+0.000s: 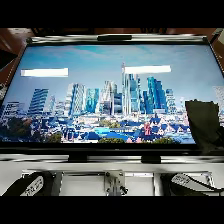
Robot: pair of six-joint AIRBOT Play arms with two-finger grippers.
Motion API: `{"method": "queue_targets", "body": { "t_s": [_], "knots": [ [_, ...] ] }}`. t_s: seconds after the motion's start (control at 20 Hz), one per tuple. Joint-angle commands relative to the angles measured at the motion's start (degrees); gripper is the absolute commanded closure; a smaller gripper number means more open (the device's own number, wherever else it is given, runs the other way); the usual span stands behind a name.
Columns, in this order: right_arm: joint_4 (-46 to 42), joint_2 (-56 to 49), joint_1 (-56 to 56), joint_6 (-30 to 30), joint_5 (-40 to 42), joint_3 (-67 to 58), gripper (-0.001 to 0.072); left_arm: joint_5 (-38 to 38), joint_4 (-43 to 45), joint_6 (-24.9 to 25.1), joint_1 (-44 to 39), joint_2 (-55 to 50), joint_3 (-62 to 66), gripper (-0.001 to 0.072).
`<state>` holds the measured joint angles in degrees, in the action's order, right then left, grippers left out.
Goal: Fold the shirts.
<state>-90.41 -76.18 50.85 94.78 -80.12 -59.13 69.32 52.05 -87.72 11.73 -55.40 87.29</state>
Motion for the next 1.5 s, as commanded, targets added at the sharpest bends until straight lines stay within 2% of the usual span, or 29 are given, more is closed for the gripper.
{"method": "queue_targets", "body": {
  "t_s": [0.0, 0.35, 0.6, 0.65, 0.7, 0.75, 0.8, 1.0, 1.1, 1.2, 1.25, 1.35, 1.4, 1.45],
  "knots": [
    [-4.7, 1.8, 0.0, 0.2, 1.4, 3.0, 0.0650, 0.0, 0.0, 0.2, 0.0, 0.0, 0.0, 0.0681],
    [-6.2, 1.8, 0.0, 1.7, 2.2, 3.5, 0.0649, -0.1, 0.0, 0.2, 0.0, 0.0, 0.0, 0.0681],
    [-7.0, 1.8, 0.0, 2.6, 4.0, 9.7, 0.0646, -0.2, 0.0, 0.2, 0.0, 0.0, 0.0, 0.0681],
    [-8.0, 1.8, 0.0, 2.6, 3.7, 9.7, 0.0589, -0.3, 0.0, 0.2, 0.0, 0.0, 0.0, 0.0681],
    [-8.9, 1.8, 0.0, 2.4, 2.6, 9.5, 0.0413, -0.4, 0.0, 0.2, 0.0, 0.0, 0.0, 0.0681],
    [-9.4, 1.9, 0.0, 1.1, 0.9, 9.3, 0.0283, -0.7, 0.0, 0.2, 0.0, 0.0, 0.0, 0.0681],
    [-10.2, 2.1, 0.0, -0.8, -1.4, 9.0, 0.0258, -1.2, 0.0, 0.2, 0.0, 0.0, 0.0, 0.0681],
    [-18.9, 5.1, 0.0, -2.5, -10.1, 3.5, 0.0259, -2.2, 0.0, 0.2, 0.0, 0.0, 0.0, 0.0681],
    [-21.7, 6.9, 0.0, -5.6, -12.5, -3.7, 0.0262, -2.2, 0.0, 0.9, 0.0, -0.5, 0.0, 0.0682],
    [-19.1, 7.1, -0.5, -9.0, -10.9, -14.5, 0.0262, -2.2, 0.8, 4.0, -0.5, -2.4, 0.0, 0.0683],
    [-14.6, 7.1, -2.1, -10.9, -7.5, -20.4, 0.0262, -2.0, 3.0, 4.6, -1.6, -3.7, 0.2, 0.0684],
    [-2.6, 7.1, -9.1, -16.5, 0.1, -29.4, 0.0261, -0.3, 15.5, 4.5, -6.6, -7.8, 1.7, 0.0685],
    [0.2, 7.1, -14.6, -17.1, 3.9, -32.1, 0.0261, 1.8, 24.5, 4.5, -10.5, -10.8, 2.9, 0.0685],
    [0.1, 7.1, -21.9, -15.3, 7.2, -33.5, 0.0261, 4.9, 33.0, 4.0, -14.4, -13.9, 4.2, 0.0685]
  ]
}}
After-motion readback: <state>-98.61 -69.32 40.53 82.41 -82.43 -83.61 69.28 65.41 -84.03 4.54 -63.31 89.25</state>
